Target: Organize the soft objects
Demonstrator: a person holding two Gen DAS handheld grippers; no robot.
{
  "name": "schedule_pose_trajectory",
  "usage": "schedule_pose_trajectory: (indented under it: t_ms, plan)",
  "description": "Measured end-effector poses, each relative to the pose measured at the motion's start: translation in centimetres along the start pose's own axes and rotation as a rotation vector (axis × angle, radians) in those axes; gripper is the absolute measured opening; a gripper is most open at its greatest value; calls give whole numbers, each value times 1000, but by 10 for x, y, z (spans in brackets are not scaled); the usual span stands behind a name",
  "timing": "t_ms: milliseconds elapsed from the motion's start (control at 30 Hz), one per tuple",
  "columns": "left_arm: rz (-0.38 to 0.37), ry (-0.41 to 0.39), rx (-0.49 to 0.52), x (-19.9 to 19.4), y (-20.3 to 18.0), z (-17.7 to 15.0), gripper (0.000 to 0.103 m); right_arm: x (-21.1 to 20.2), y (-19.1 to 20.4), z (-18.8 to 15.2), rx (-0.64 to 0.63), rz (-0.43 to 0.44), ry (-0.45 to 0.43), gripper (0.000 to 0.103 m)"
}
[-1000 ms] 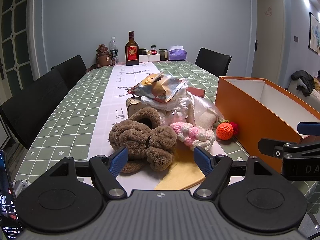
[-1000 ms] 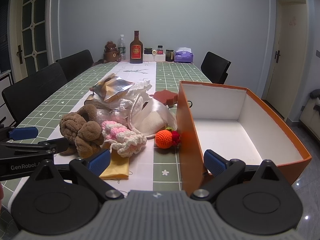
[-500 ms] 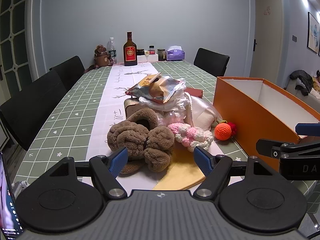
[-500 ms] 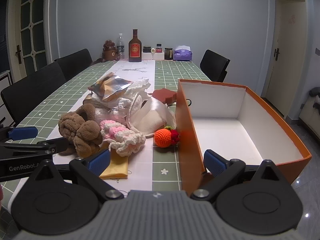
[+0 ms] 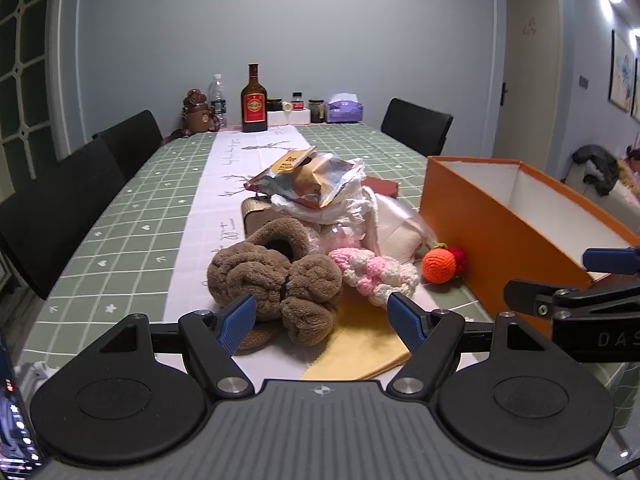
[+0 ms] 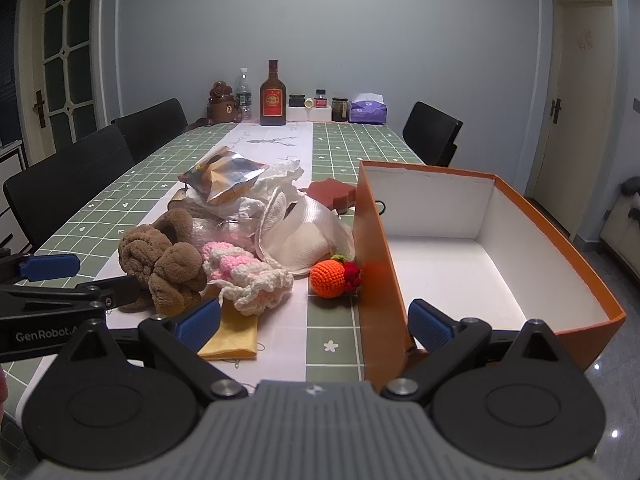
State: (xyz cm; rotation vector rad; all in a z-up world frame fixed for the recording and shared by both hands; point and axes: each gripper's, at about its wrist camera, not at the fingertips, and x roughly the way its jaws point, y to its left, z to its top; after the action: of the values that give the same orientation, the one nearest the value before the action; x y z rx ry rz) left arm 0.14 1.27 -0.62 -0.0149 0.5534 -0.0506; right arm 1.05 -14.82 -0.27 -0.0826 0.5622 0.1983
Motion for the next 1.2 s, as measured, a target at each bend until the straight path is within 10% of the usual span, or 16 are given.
schedule_pose_trajectory:
  t_ms: [267,600,1200]
  plan:
    - [-43,1,-92,6,23,0,82,10,11,0,-45,67,-43,96]
    - [-63,86,-223,39,48,-1,78,56,35,4,-143,145,25,57]
    - [-33,215,-693,111,85,14,94,158,55,32,-169,245,167,57]
